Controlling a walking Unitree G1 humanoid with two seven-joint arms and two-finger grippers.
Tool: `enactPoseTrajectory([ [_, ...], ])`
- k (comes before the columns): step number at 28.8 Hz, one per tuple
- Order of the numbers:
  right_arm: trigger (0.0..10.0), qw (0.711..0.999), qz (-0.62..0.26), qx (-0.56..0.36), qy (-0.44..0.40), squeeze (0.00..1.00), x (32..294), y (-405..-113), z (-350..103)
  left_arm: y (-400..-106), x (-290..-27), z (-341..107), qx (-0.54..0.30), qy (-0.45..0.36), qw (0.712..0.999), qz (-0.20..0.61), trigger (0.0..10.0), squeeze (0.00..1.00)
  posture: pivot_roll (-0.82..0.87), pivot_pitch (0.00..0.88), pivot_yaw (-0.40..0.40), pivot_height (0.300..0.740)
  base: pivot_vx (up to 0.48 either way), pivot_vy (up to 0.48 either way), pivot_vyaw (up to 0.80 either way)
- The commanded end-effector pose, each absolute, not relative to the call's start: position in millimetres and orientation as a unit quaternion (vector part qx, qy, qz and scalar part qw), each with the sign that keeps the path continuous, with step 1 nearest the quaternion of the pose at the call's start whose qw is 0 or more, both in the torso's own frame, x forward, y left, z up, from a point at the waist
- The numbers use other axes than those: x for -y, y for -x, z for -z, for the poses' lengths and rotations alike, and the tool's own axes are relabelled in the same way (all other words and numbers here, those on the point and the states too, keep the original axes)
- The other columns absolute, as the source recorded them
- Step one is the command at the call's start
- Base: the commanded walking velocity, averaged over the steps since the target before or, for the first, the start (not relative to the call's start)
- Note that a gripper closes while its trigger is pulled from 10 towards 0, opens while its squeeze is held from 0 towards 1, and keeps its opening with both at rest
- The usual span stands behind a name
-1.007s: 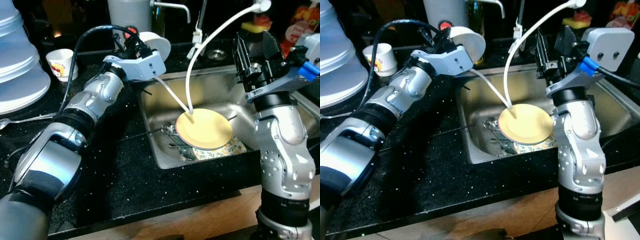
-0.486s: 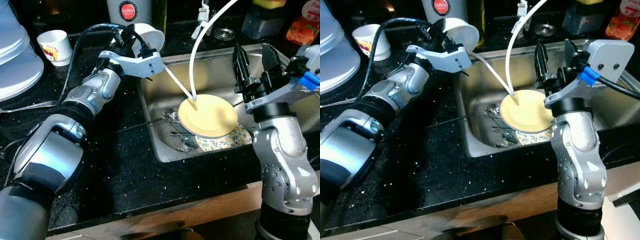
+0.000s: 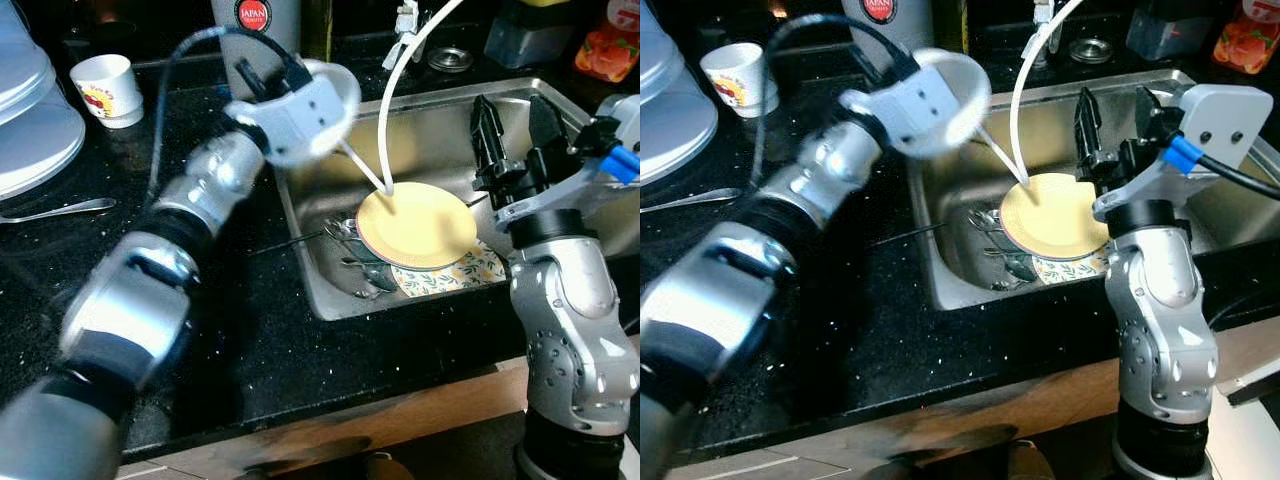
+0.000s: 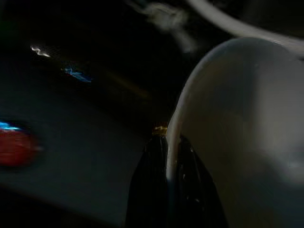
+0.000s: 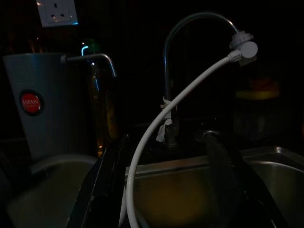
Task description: Kitchen organization
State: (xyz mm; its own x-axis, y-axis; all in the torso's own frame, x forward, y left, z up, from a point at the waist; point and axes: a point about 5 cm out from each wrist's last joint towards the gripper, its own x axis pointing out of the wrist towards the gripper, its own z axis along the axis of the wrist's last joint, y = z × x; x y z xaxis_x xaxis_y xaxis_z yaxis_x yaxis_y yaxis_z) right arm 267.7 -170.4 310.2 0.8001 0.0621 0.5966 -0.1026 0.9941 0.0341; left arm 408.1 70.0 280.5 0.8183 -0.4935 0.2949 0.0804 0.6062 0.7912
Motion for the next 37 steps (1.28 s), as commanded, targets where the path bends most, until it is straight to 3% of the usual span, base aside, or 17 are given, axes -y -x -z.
enactPoseTrajectory([
  [1, 10.0, 0.947, -0.051, 0.316, -0.032, 0.0, 168.9, -267.8, -312.4, -404.8, -65.3, -288.9, 0.268, -0.382, 0.865, 0.187, 10.0, 0.0, -0.04, 0.171, 0.04, 0.74, 0.0, 0.0, 0.0],
  [3, 10.0, 0.944, -0.059, 0.322, -0.03, 0.0, 166.7, -271.9, -315.8, -389.7, -45.3, -310.0, 0.317, -0.284, 0.868, 0.256, 10.0, 0.0, -0.03, 0.133, 0.028, 0.74, 0.0, 0.0, 0.0],
  [5, 10.0, 0.943, -0.064, 0.327, -0.028, 0.0, 166.1, -274.5, -318.4, -380.3, -43.8, -333.5, 0.355, -0.223, 0.865, 0.275, 10.0, 0.0, -0.03, 0.121, 0.026, 0.74, 0.0, 0.0, 0.0],
  [11, 10.0, 0.939, -0.072, 0.335, -0.025, 0.0, 165.6, -279.6, -322.5, -375.0, -85.6, -376.8, 0.414, -0.228, 0.85, 0.233, 10.0, 0.0, -0.01, 0.08, 0.013, 0.74, 0.0, 0.0, 0.0],
  [13, 10.0, 0.939, -0.076, 0.336, -0.025, 0.0, 164.6, -281.4, -322.7, -373.4, -109.4, -385.5, 0.408, -0.241, 0.849, 0.234, 10.0, 0.0, 0.0, 0.069, 0.008, 0.74, 0.0, 0.0, 0.0],
  [15, 10.0, 0.939, -0.076, 0.336, -0.025, 0.0, 164.6, -282.3, -322.6, -373.0, -114.9, -386.6, 0.403, -0.244, 0.849, 0.239, 10.0, 0.0, 0.0, 0.067, 0.008, 0.74, 0.0, 0.0, 0.0],
  [19, 10.0, 0.938, -0.082, 0.336, -0.027, 0.0, 163.3, -284.1, -322.4, -362.7, -138.4, -374.8, 0.356, -0.302, 0.827, 0.312, 10.0, 0.0, 0.02, 0.062, 0.002, 0.74, 0.0, 0.0, 0.0],
  [23, 10.0, 0.938, -0.09, 0.334, -0.029, 0.0, 161.8, -287.7, -320.5, -338.9, -176.5, -350.0, 0.249, -0.339, 0.804, 0.421, 10.0, 0.0, 0.04, 0.059, -0.008, 0.74, 0.0, 0.0, 0.0],
  [30, 10.0, 0.937, -0.097, 0.334, -0.032, 0.0, 159.1, -291.0, -318.7, -319.0, -214.6, -344.8, 0.162, -0.306, 0.797, 0.495, 10.0, 0.0, 0.06, 0.058, -0.009, 0.74, 0.0, 0.0, 0.0],
  [37, 10.0, 0.937, -0.097, 0.335, -0.034, 0.0, 159.7, -292.6, -317.7, -302.4, -238.1, -336.2, 0.067, -0.351, 0.768, 0.531, 10.0, 0.0, 0.06, 0.059, -0.006, 0.74, 0.0, 0.0, 0.0],
])
